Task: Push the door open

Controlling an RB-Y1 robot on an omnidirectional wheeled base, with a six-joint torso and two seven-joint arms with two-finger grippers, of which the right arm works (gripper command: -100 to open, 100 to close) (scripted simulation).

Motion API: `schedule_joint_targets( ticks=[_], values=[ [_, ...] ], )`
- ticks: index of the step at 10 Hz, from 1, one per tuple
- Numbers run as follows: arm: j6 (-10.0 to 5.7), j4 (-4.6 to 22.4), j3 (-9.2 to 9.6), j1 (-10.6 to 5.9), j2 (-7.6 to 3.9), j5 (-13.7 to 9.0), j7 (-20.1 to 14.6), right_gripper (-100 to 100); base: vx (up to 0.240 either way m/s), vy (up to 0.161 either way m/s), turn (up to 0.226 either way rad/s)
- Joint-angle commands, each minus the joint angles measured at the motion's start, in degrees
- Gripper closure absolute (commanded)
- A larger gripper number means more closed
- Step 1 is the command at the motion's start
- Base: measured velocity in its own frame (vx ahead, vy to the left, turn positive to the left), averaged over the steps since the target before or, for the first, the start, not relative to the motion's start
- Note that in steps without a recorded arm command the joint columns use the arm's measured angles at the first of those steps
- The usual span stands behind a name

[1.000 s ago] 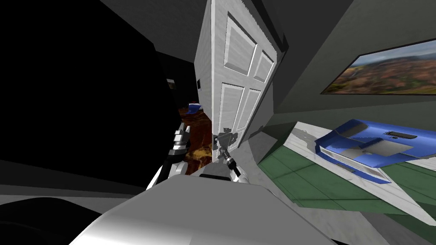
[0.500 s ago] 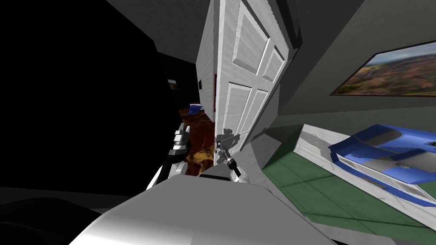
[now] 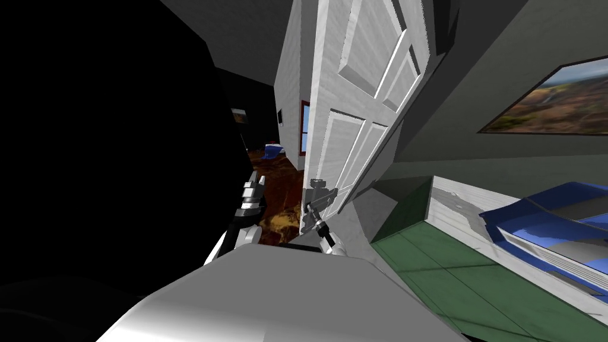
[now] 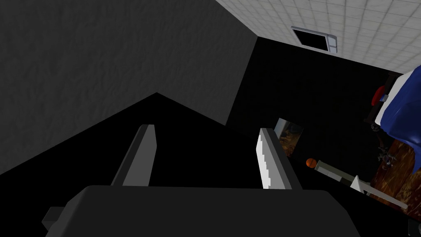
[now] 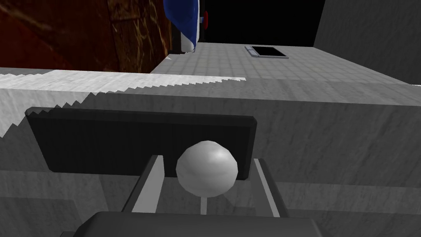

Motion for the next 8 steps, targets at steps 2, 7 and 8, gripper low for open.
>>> schedule_joint_targets(
  ticks=[2, 7, 8],
  values=[
    [0.2, 0.01, -0.01, 0.04, -0.05, 0.0, -0.05, 100, -0.024, -0.015, 0.011],
    [0.55, 0.08, -1.02, 0.04, -0.58, -0.67, 0.96, 100, 0.041, 0.028, -0.011],
    [0.65, 0.08, -1.48, 0.05, -0.76, -0.98, 1.4, 100, 0.132, 0.116, -0.03]
  ],
)
